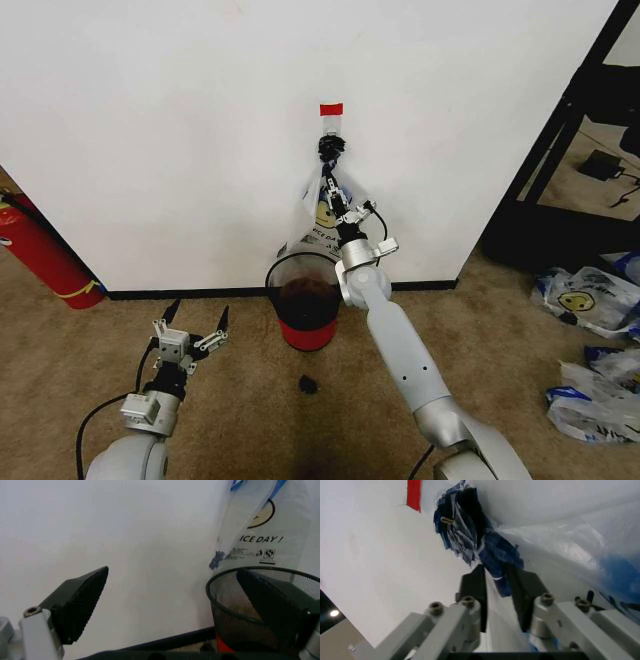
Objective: Pick up the garbage bag from the wall and place it over the trash bin.
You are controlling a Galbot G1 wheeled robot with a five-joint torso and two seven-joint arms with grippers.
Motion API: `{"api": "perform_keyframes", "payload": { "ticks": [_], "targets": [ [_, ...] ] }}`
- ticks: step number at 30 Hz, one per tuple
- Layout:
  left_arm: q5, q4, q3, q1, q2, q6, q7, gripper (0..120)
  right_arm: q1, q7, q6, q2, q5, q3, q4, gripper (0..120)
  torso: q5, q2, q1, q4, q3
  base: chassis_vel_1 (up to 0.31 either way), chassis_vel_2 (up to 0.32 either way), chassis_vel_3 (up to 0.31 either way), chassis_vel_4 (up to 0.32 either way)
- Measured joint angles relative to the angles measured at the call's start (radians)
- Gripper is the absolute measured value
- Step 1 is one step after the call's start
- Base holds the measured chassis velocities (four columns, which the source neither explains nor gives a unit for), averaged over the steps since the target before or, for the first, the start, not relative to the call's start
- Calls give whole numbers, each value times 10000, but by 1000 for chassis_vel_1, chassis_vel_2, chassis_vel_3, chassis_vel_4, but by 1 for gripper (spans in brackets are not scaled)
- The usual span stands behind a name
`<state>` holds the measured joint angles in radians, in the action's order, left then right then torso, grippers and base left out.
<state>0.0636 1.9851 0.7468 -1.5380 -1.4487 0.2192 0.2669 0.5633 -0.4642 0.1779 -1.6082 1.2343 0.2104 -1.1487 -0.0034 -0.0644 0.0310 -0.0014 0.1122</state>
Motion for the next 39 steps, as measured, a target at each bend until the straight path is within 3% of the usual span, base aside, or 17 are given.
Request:
{"api": "perform_keyframes", "payload": {
  "ticks": [3, 18, 28, 39],
  "targets": [
    [-4, -4, -1, -19, -4, 24, 1, 100, -14, -40, 14, 0, -44, 14, 18, 0, 0, 0, 0, 0, 0, 0, 0, 0, 0],
    [-6, -58, 5, -27, 130, 81, 0, 100, 161, -175, 238, 0, -470, -142, -86, 0, 0, 0, 0, 0, 0, 0, 0, 0, 0],
    [65, -66, -79, 27, 226, 169, -6, 100, 1540, -555, 242, 71, -865, -465, -1118, 0, 0, 0, 0, 3, -1, 0, 0, 0, 0],
    [286, 161, -119, -25, 400, 186, 5, 100, 3758, -1134, 338, 837, -1447, -66, -1888, 0, 2, 0, -1, 0, -1, 0, 0, 0, 0]
  ]
}}
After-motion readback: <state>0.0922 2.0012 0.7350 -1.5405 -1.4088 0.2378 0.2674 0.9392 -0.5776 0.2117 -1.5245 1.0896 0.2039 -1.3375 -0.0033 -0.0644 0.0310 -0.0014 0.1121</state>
